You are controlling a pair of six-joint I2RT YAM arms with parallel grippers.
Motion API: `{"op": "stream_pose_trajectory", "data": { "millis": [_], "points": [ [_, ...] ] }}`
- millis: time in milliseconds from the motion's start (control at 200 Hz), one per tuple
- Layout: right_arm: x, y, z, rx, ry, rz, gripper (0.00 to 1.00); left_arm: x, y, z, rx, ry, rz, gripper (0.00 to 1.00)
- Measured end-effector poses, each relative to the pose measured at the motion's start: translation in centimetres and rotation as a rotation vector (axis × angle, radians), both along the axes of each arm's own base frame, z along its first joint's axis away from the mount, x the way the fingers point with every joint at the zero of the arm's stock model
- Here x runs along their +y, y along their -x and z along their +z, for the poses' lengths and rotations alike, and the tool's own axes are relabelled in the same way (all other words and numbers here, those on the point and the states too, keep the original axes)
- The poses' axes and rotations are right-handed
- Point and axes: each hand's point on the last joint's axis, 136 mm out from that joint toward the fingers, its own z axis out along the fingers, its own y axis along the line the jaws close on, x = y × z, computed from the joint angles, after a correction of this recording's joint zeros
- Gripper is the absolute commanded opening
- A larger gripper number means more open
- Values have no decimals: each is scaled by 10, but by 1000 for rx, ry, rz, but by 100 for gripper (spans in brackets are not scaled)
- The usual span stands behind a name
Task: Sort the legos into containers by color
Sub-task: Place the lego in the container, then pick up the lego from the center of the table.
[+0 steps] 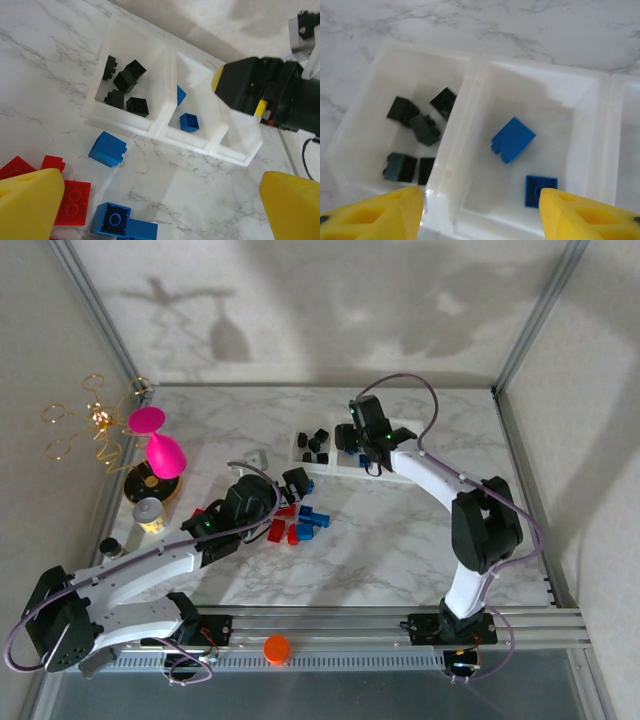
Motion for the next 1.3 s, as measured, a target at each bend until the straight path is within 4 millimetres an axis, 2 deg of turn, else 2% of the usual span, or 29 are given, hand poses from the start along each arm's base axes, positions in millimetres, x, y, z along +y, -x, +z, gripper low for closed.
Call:
{"op": "stream_pose_trajectory", "data": {
  "millis": [280, 611, 811, 966, 1136, 1302],
  "points": [
    [26, 55, -26, 75, 26, 116, 69, 7, 10, 10, -12, 19, -10, 100],
    [53, 134, -60, 170, 67, 244, 74, 25, 31, -17, 45, -2, -14, 100],
    [55, 176, -90, 249, 90, 294, 77, 36, 41, -29, 76, -4, -4, 100],
    [57, 191, -100, 273, 98, 306, 77, 41, 46, -33, 81, 17, 7, 100],
    [56, 184, -103, 246, 116, 281, 75, 42, 47, -36, 89, 23, 14, 100],
    [55, 182, -119, 248, 158, 303, 72, 42, 47, -36, 90, 27, 16, 100]
  ]
}}
